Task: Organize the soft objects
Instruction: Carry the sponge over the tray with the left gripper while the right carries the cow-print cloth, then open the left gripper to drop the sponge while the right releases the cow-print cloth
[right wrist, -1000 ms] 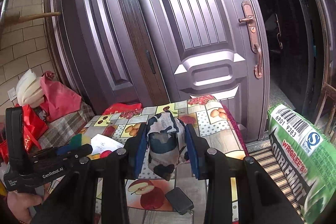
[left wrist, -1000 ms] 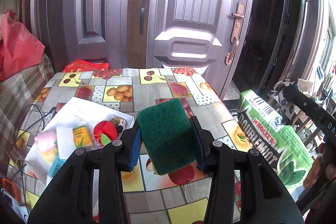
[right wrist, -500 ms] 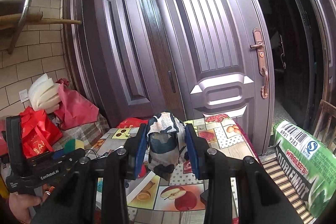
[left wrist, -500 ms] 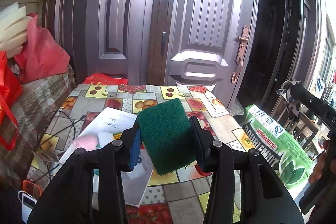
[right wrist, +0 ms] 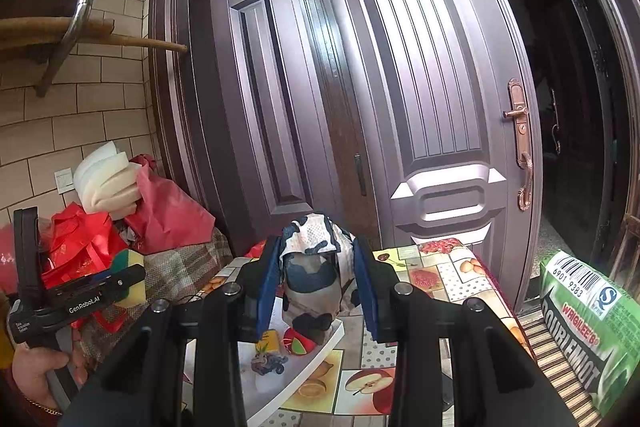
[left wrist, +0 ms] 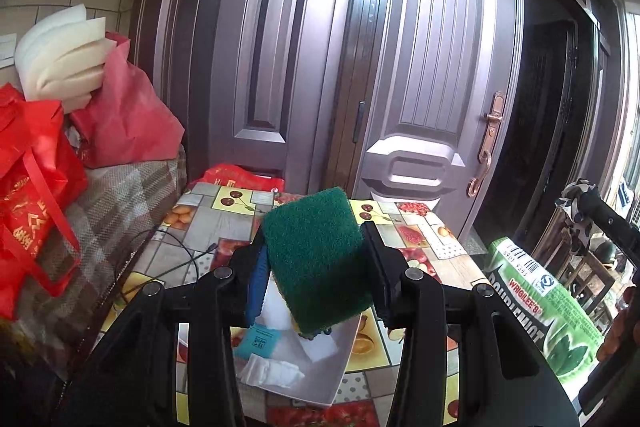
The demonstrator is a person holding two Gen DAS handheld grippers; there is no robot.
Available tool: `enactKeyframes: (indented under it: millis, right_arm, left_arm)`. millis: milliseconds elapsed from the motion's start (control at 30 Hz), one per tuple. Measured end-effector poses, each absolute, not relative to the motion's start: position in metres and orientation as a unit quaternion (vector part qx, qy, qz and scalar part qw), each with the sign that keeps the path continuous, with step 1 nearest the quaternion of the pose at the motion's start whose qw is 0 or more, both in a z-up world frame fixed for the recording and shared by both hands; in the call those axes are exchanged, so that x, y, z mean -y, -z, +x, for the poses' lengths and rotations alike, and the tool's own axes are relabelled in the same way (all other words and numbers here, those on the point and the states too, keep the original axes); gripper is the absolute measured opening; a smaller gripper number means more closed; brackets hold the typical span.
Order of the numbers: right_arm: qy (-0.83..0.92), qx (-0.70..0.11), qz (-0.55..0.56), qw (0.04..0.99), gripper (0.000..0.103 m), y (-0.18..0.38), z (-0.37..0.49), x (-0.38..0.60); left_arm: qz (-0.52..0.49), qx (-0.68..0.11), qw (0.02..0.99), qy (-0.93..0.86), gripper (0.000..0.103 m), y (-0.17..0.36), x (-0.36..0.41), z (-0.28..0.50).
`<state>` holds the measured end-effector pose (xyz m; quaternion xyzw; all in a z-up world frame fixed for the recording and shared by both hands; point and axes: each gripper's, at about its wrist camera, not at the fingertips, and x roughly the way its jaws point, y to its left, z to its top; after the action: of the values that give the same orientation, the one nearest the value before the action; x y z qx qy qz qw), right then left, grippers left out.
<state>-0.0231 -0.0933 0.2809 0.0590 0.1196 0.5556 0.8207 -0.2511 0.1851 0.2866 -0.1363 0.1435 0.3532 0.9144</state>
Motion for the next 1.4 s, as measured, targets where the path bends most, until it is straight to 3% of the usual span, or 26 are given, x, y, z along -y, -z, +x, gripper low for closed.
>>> enactKeyframes:
  millis: [867,1400]
  right_arm:
    - [-0.613,-0.176,-0.013,0.770,0.036,-0.250,-0.043,-0.002]
    - [-0.635,-0.291,-0.095,0.709,0.036,-0.165,-0.050,-0.128]
  left_arm:
    - [-0.188,-0.171,0.887,-0.384,0.043,-0.243,-0.254,-0.252]
    - [-0.234,-0.264,0.862,-0.365,0.045,-0.161,-0.317,-0.202]
